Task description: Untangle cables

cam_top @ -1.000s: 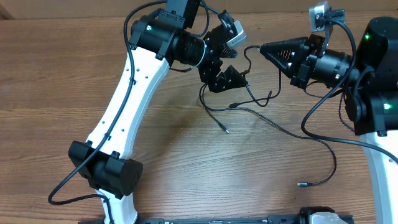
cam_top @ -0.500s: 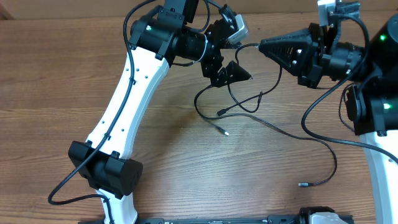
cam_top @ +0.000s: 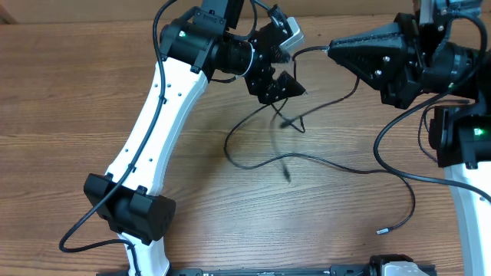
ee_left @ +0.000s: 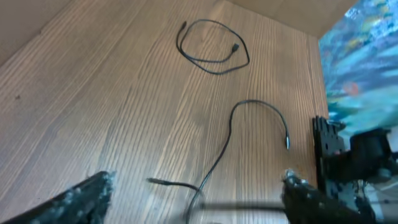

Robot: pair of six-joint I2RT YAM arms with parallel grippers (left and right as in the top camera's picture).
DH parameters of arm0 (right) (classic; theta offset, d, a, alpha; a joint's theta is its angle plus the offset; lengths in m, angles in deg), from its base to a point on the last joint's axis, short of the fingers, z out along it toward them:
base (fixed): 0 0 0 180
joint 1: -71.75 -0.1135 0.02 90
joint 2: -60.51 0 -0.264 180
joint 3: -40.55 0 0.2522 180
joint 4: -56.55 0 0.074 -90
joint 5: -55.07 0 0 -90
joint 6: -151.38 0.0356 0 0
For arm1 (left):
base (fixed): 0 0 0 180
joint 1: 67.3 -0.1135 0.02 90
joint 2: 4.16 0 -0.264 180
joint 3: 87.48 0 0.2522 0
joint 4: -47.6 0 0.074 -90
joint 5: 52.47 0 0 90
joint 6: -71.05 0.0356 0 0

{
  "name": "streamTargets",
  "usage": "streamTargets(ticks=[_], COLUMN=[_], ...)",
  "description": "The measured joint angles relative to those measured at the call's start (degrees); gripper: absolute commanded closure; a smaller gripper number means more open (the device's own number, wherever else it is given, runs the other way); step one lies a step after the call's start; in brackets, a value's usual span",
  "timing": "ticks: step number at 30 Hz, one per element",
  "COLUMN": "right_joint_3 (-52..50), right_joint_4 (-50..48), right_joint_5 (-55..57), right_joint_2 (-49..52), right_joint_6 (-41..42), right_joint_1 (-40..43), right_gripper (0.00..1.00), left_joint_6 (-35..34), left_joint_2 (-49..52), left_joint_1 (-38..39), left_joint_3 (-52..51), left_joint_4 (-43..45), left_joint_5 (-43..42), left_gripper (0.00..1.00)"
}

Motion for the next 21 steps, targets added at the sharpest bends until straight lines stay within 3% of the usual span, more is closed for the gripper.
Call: streamTargets(ticks=[3, 6, 7, 14, 21], right_joint_3=[0.0, 0.0, 0.0, 0.0, 0.0], right_joint_4=[0.0, 0.0, 0.0, 0.0, 0.0], right_joint_5=[0.1, 0.1, 0.2, 0.3, 0.4], right_joint_2=[0.0, 0.0, 0.0, 0.0, 0.0], right_joint_6=[1.3, 2.5, 2.9, 4.1, 4.6], right_joint_1=[0.0, 0.0, 0.0, 0.0, 0.0], right_gripper=[0.96, 0.96, 0.96, 0.96, 0.96], left_joint_6=[-0.2, -0.3, -0.4, -0.2, 4.4], left_joint_2=[0.0, 0.0, 0.0, 0.0, 0.0], left_joint_1=[0.0, 0.1, 0.3, 2.6, 2.8], left_joint_3=[0.0, 0.0, 0.0, 0.0, 0.0], left_joint_4=[-0.5, -0.5, -0.5, -0.3, 0.3], left_joint_5=[0.0, 0.0, 0.0, -0.7, -8.9], left_gripper=[0.31, 0.12, 0.0, 0.0, 0.0])
